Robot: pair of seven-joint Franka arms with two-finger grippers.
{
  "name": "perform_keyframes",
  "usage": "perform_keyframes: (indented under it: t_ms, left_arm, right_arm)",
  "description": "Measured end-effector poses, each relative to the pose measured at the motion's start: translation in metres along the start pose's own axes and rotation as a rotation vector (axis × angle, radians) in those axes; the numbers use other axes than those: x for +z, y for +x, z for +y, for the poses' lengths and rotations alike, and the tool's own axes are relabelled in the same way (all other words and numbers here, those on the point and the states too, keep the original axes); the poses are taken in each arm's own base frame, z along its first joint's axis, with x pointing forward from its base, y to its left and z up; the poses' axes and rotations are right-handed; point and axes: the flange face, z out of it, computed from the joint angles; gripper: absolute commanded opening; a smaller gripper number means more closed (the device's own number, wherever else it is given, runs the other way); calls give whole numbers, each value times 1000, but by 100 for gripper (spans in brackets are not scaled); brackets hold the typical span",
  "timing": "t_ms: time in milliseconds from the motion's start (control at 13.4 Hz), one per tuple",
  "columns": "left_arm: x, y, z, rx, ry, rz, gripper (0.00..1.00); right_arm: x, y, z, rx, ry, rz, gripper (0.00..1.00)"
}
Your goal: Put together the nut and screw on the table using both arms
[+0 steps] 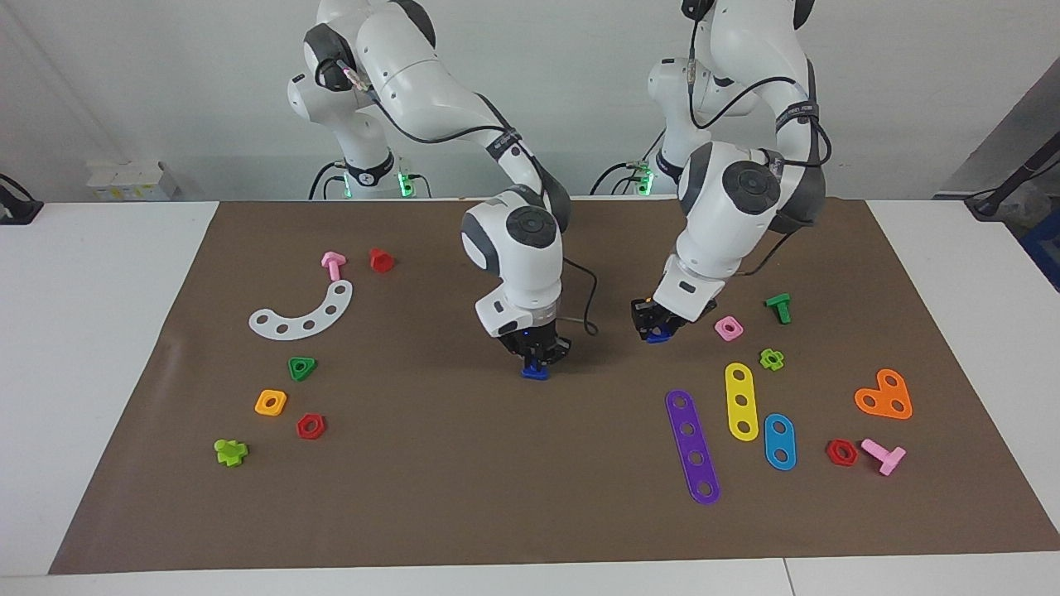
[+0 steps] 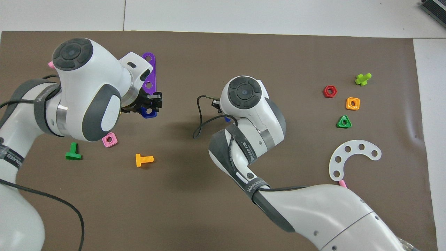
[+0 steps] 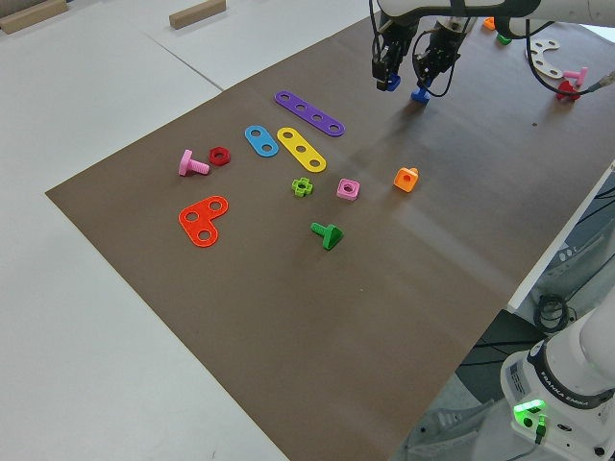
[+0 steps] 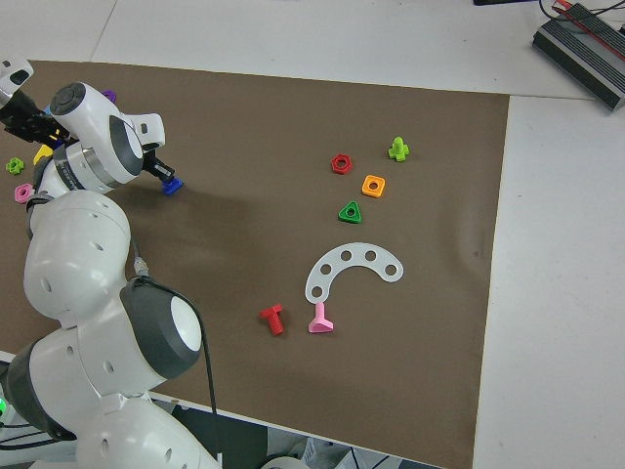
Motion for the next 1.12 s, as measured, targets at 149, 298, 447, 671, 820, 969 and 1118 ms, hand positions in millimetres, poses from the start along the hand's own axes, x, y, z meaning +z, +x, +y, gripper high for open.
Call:
perform_keyframes:
  t_ms: [149, 298, 447, 671, 820, 969, 1118]
  left_arm:
    - [0, 1, 4, -23, -41, 5, 0]
    - [2, 2, 9, -42, -54, 10, 0]
    - [-1, 1, 19, -50, -67, 26, 0]
    - [2, -13, 55, -80, -93, 59, 0]
    - [16, -29, 91, -104, -102, 57, 0]
    - [33, -37, 133, -131, -115, 55, 0]
    - [50, -39, 161, -126, -117, 50, 0]
  right_arm:
    - [-3, 6, 3, 8, -5, 4, 100]
    - [-12, 20, 11, 28, 0, 19, 100]
    - [-46, 50, 35, 38, 16, 42, 100]
    - [-122, 109, 121, -5, 17, 75, 100]
    - [-160, 137, 192, -32, 13, 103, 100]
    - [-187, 149, 252, -63, 4, 123, 100]
    - [-209, 144, 292, -101, -18, 105, 100]
